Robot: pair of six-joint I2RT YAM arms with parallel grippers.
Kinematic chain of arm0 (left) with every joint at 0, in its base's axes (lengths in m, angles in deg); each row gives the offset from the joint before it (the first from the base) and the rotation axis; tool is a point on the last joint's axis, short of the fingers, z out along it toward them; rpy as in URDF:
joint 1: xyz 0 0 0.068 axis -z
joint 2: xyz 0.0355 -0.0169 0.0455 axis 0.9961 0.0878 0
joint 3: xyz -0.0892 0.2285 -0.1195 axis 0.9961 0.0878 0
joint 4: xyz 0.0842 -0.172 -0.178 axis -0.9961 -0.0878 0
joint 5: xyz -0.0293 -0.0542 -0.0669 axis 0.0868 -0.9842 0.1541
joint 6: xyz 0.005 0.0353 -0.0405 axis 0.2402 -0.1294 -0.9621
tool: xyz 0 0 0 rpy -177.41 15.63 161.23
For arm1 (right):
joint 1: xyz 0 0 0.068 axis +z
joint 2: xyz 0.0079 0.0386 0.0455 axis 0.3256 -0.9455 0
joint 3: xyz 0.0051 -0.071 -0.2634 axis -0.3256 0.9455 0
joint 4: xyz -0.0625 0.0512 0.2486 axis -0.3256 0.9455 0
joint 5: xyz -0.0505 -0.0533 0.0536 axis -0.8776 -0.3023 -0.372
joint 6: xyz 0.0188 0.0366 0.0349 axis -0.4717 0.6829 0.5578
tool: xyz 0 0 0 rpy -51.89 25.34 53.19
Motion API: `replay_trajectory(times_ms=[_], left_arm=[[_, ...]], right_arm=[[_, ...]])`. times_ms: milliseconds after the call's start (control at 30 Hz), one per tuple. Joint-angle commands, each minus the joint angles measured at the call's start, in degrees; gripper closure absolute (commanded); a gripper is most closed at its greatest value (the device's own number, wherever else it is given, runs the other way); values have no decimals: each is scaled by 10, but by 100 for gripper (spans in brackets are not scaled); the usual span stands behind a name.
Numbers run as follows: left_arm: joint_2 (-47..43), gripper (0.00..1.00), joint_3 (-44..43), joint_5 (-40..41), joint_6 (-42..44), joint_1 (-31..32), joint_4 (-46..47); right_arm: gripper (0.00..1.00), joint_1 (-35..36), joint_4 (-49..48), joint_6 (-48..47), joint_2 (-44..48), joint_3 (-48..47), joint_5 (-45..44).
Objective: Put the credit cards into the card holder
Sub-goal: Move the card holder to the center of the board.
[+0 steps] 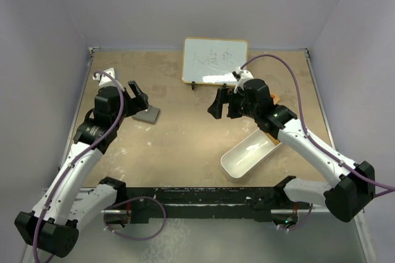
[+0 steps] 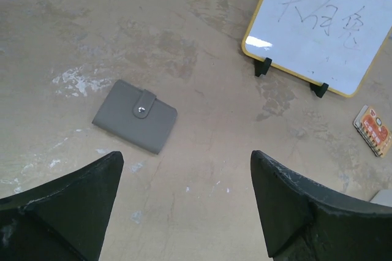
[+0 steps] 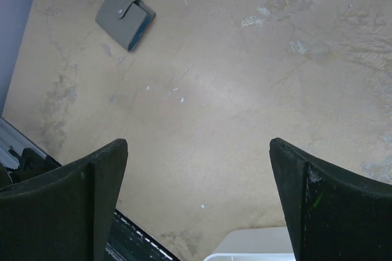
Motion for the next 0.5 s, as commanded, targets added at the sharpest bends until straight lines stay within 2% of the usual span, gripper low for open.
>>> replay_trajectory(times_ms=[0, 333, 467], left_arm=[[12, 19, -2, 47, 6, -4, 17], [162, 25, -34, 166, -26, -7, -9], [258, 30, -80, 177, -48, -43, -10]], right_arm=[[0, -2, -15, -3, 5, -20, -5], [0, -2, -14, -6, 9, -18, 6], [0, -2, -22, -6, 15, -17, 19]])
